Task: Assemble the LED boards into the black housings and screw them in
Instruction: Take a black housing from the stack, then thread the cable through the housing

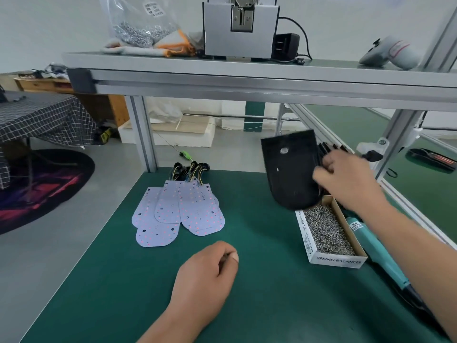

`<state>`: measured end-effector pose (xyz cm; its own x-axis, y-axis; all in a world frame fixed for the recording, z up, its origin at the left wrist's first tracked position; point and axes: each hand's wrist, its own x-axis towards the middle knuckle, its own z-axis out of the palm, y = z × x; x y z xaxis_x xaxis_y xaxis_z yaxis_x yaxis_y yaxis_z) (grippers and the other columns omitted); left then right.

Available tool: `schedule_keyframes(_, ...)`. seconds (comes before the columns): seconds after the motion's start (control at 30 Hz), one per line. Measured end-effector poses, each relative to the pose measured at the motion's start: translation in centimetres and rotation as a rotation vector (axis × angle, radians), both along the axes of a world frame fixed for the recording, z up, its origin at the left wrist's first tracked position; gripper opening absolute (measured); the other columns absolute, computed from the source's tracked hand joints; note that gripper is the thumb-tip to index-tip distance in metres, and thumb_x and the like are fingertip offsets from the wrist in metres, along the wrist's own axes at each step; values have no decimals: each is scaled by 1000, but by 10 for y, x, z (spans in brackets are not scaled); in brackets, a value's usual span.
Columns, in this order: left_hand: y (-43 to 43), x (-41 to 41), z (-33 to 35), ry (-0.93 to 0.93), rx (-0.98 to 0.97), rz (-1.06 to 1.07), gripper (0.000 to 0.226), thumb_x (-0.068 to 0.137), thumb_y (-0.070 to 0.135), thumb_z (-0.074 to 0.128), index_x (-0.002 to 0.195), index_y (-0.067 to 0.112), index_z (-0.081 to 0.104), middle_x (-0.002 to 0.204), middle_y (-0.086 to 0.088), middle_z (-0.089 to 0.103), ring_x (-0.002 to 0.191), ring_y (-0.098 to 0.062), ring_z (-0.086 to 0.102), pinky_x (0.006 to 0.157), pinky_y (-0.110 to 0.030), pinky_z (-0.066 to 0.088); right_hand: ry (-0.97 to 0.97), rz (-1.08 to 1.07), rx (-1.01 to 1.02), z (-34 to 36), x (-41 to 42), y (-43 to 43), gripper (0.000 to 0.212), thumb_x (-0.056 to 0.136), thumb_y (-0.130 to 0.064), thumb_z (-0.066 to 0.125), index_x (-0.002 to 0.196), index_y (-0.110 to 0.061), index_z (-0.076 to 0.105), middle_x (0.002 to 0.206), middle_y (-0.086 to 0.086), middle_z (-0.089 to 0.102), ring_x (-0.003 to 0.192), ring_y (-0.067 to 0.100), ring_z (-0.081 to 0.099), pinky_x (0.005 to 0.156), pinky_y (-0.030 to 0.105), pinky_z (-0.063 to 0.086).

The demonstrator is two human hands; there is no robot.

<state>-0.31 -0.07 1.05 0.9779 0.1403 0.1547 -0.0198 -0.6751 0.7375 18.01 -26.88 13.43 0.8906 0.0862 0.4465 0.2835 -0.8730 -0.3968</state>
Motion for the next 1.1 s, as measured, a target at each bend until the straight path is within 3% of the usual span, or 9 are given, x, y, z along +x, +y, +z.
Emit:
schedule_keyframes(0.07,0,0,0,-19,-152,30,13,105,50,48,107,46,61,78,23,61,70,-3,54,67,-26,44,155,52,23,-20,-51,1,19,82,-27,70,73,-20,55,55,-5,60,53,4,53,49,24,38)
schedule_keyframes(0.2,2,-4,0,-32,-369,108,61,90,80,33,144,55,49,117,9,66,109,-5,61,104,-34,50,566,205,37,-64,-139,7,15,86,-21,70,88,-25,56,64,-7,67,40,6,51,44,24,41)
schedule_keyframes(0.33,2,-3,3,30,-179,25,49,98,70,43,142,51,55,121,44,61,109,16,58,98,-20,45,777,322,39,-80,-175,16,21,89,-26,70,104,-32,56,71,2,69,49,2,53,56,21,47)
schedule_keyframes(0.5,2,0,4,62,-73,-27,22,101,54,53,119,62,61,110,49,64,108,21,58,91,-16,48,643,329,165,-54,-151,21,8,96,-51,65,94,-44,67,70,-5,72,50,4,62,56,19,50)
schedule_keyframes(0.6,0,1,6,40,-79,-70,28,92,66,49,119,65,57,109,45,66,104,16,62,89,-16,50,490,350,334,-40,-81,50,23,102,-38,61,83,-27,68,63,0,69,49,11,61,49,23,47)
schedule_keyframes(0.73,1,3,1,46,-154,-87,35,84,67,51,118,64,59,105,45,65,84,16,59,80,-10,45,584,377,486,-48,37,136,16,102,-22,61,94,-12,70,78,5,72,60,15,68,49,28,51)
schedule_keyframes(0.87,4,10,-6,38,-213,-55,25,88,45,63,100,68,66,86,41,65,80,9,61,75,-7,43,548,391,188,-70,116,214,37,100,-37,56,120,-6,62,100,16,75,81,30,76,73,46,63)
schedule_keyframes(0.97,7,12,-12,20,-246,-23,31,89,42,67,110,64,64,86,34,67,80,5,64,74,-8,46,552,393,116,-78,148,245,63,104,-48,50,154,-12,41,115,12,67,86,30,75,77,44,63)
schedule_keyframes(1.1,8,13,-17,8,-258,-28,29,84,51,62,111,62,64,77,34,63,75,6,62,72,-8,46,485,444,-92,-95,173,265,58,106,-62,43,145,-20,54,136,5,64,112,30,67,93,40,53)
